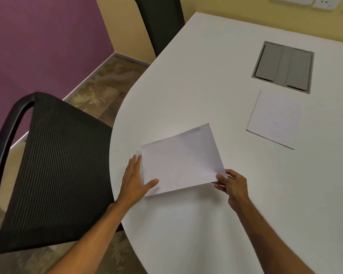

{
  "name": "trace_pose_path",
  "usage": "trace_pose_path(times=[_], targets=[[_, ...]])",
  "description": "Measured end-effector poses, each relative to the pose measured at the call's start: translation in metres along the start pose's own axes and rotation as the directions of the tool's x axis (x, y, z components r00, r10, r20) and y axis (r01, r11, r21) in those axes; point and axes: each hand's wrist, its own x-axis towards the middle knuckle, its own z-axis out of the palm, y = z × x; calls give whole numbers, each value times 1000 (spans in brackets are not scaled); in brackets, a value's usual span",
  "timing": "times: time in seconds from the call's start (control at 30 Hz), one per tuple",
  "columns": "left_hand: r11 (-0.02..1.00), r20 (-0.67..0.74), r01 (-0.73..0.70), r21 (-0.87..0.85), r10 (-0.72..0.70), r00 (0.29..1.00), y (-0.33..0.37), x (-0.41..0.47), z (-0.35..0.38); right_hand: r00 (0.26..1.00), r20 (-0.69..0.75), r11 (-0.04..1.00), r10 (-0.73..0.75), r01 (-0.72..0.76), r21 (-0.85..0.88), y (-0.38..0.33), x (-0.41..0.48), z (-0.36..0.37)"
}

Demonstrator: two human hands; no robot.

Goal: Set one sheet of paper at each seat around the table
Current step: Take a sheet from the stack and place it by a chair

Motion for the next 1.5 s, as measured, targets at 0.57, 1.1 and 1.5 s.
trace_pose_path(times=[0.57, 1.1, 1.5], targets=[[852, 335, -209, 479, 43, 941, -52, 50, -3, 998, -11, 989, 69, -70, -133, 21, 42, 38], [927, 280, -90, 364, -17, 960, -61, 47, -4, 839, 502, 120, -210, 532, -838, 16, 52, 55], [942, 285, -57, 332, -43, 958, -58, 46, -5, 820, 529, -1, -219, 542, -840, 24, 59, 60]])
